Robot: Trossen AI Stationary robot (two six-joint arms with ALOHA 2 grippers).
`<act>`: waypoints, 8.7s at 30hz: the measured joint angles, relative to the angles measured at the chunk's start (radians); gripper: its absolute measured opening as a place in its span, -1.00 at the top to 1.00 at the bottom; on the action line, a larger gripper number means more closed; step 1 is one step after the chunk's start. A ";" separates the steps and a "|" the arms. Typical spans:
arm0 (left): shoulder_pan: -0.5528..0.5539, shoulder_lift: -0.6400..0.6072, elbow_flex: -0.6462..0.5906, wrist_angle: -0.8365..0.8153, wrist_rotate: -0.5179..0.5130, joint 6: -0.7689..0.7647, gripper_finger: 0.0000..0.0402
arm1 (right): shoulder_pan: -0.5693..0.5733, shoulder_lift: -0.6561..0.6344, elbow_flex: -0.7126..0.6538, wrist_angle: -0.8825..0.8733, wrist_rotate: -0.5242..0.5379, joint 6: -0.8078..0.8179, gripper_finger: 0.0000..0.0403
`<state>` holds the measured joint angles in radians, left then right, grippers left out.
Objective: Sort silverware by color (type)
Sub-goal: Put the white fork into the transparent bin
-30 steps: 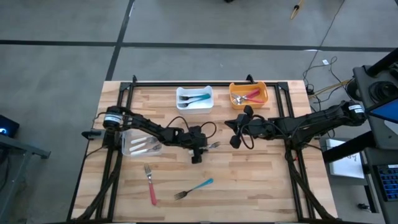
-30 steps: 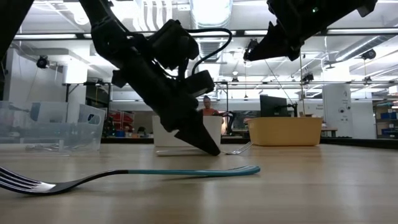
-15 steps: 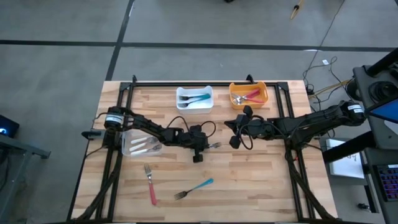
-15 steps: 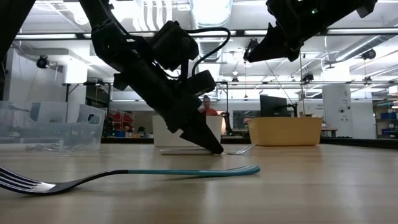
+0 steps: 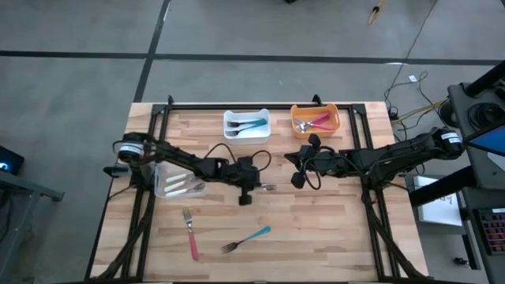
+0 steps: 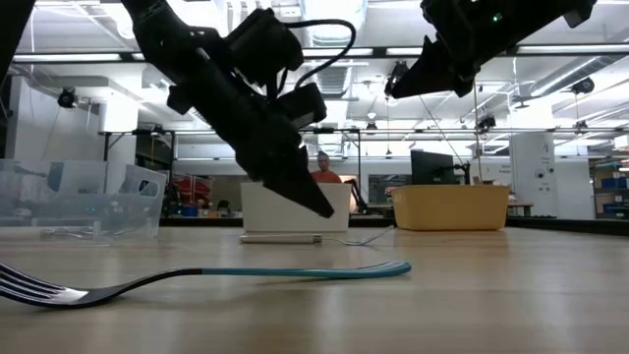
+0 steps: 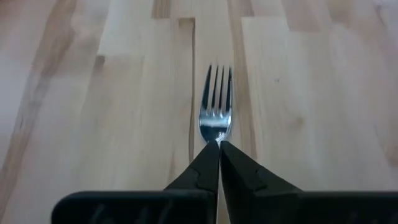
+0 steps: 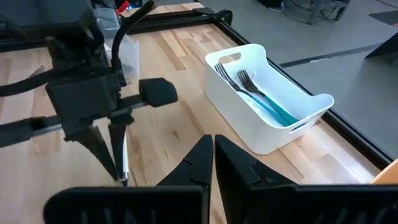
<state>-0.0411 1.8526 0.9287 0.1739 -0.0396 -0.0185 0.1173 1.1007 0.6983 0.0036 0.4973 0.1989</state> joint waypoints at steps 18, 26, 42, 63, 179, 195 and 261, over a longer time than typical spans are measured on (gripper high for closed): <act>-0.048 -0.214 -0.003 -0.223 -0.002 0.006 1.00 | 0.000 0.000 0.000 0.001 0.000 0.003 0.96; -0.057 -0.364 -0.009 -0.447 -0.004 0.049 1.00 | 0.000 0.000 -0.001 0.002 0.000 -0.006 0.96; -0.060 -0.252 -0.029 -0.383 -0.004 0.036 1.00 | 0.000 0.223 -0.016 0.014 -0.187 0.238 0.96; -0.065 -0.089 -0.026 -0.327 -0.091 0.005 1.00 | -0.046 0.336 -0.016 0.039 -0.421 0.614 0.39; -0.056 -0.070 -0.073 -0.195 -0.187 -0.126 1.00 | -0.041 0.574 -0.035 0.334 -0.560 0.820 0.29; -0.056 -0.070 -0.073 -0.193 -0.187 -0.135 1.00 | -0.041 0.575 -0.038 0.321 -0.554 0.795 0.81; -0.073 -0.069 -0.090 -0.181 -0.193 -0.339 1.00 | -0.095 0.532 -0.041 0.279 -0.628 0.867 -0.03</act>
<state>-0.1143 1.7832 0.8387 -0.0067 -0.2329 -0.3576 0.0219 1.6328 0.6575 0.2829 -0.1303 1.0663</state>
